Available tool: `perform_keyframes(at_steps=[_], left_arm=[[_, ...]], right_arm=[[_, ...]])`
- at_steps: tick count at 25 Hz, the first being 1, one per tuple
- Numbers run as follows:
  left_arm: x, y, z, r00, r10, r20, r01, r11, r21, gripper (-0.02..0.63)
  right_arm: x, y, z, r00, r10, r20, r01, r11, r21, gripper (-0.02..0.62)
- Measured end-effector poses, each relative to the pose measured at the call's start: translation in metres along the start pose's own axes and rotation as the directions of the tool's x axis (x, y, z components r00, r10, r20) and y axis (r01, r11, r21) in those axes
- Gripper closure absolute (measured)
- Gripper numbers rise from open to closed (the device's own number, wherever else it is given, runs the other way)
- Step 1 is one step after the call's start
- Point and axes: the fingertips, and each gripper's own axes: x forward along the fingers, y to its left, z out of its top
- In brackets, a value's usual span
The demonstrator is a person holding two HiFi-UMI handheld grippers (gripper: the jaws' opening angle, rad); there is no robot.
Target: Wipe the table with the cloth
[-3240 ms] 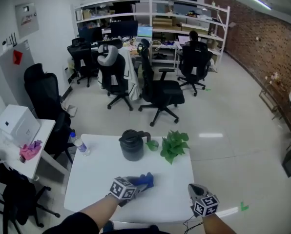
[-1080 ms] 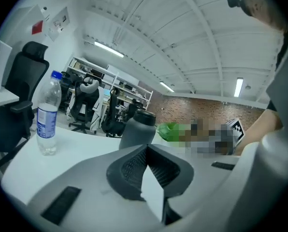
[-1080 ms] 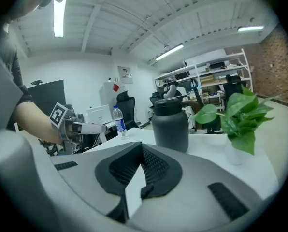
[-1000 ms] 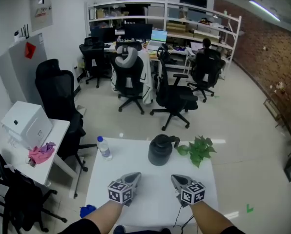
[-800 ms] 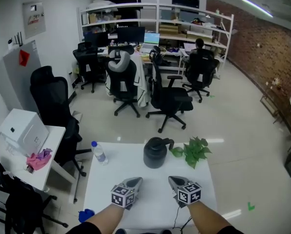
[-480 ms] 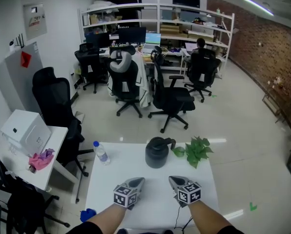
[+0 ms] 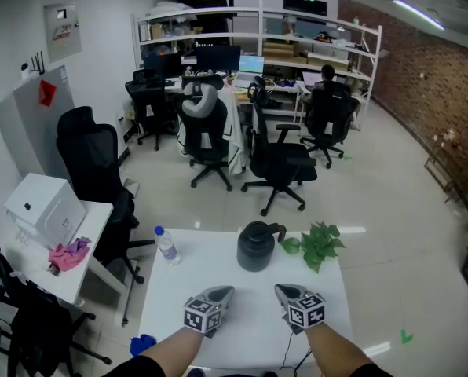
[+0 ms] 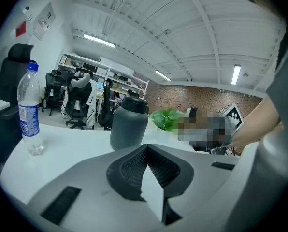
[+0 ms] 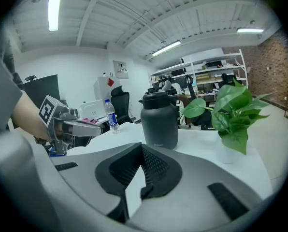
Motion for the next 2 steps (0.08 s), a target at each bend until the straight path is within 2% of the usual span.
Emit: perform_keyframes(at_steps=[2], left_arm=[[-0.0022,-0.0004,0.0002,1.000,-0.002,-0.003,0.002,1.000,0.000,0.603]], right_arm=[[-0.0009,0.0008,-0.0001,1.000,-0.004,-0.005,0.004,1.000,-0.003,0.586]])
